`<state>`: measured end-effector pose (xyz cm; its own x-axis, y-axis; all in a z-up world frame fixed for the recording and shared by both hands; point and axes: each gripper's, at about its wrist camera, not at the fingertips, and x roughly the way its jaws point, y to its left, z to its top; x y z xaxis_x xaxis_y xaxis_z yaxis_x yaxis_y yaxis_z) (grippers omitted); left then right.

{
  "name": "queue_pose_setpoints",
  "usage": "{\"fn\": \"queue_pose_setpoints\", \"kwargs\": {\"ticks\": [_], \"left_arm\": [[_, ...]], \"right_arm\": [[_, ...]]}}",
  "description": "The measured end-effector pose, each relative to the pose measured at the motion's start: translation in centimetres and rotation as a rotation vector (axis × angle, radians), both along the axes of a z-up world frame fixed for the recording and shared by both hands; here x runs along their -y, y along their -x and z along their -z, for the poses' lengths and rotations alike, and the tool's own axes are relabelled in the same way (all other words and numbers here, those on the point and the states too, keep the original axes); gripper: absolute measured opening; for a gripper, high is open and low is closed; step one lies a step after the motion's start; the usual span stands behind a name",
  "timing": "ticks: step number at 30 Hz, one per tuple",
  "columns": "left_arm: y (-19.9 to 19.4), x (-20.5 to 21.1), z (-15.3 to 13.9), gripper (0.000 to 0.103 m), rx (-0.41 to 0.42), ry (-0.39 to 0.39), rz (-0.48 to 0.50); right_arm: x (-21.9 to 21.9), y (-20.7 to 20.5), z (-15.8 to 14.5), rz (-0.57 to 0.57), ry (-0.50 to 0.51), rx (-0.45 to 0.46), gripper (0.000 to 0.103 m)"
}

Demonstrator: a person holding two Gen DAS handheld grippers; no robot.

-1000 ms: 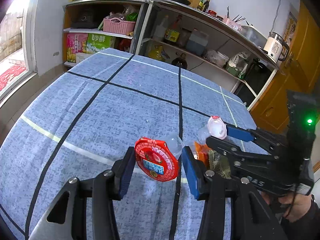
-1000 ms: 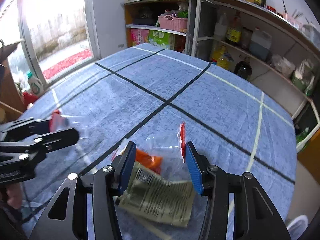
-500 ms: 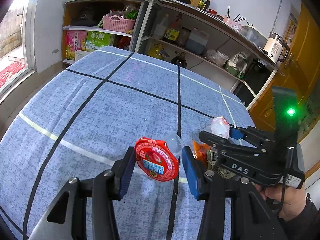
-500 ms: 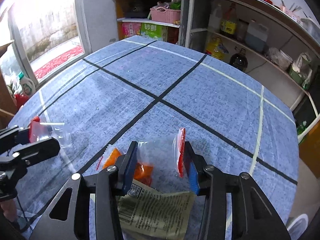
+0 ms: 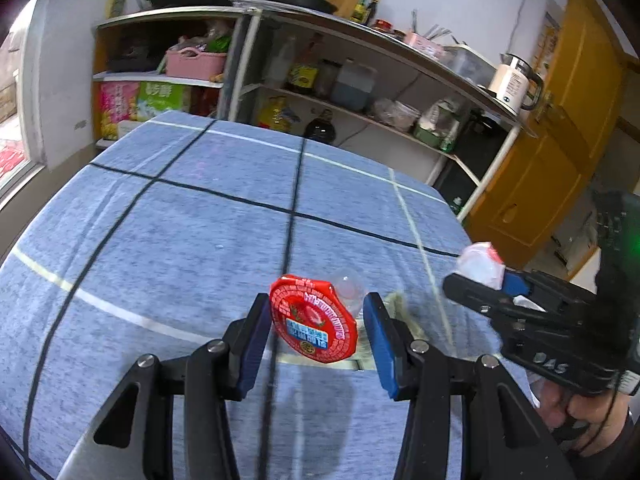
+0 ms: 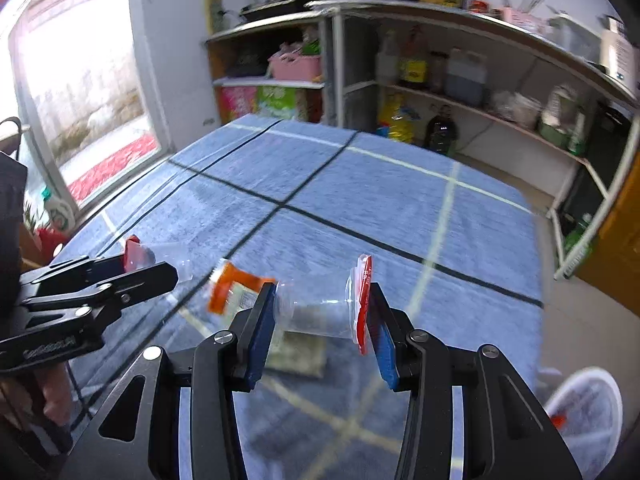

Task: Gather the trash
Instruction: 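Carry the red lid with the left tool while the right tool carries the clear cup to the bin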

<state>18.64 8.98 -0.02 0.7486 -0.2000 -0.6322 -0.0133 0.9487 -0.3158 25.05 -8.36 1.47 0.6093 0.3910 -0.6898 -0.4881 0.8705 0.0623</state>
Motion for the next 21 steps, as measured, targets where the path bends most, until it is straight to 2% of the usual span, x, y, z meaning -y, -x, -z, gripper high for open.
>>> {"fn": "queue_pose_setpoints", "kwargs": {"ticks": [8, 16, 21], "left_arm": [[0.0, 5.7, -1.3, 0.049, 0.031, -0.006, 0.127], [-0.2, 12.1, -2.8, 0.049, 0.059, 0.004, 0.263], [-0.3, 16.7, -3.0, 0.049, 0.06, -0.019, 0.356]], "right_arm": [[7.7, 3.5, -1.4, 0.149, -0.035, 0.034, 0.045], [14.9, 6.1, -1.3, 0.275, -0.048, 0.029, 0.045], [18.7, 7.2, -1.0, 0.337, -0.056, 0.023, 0.045]]}}
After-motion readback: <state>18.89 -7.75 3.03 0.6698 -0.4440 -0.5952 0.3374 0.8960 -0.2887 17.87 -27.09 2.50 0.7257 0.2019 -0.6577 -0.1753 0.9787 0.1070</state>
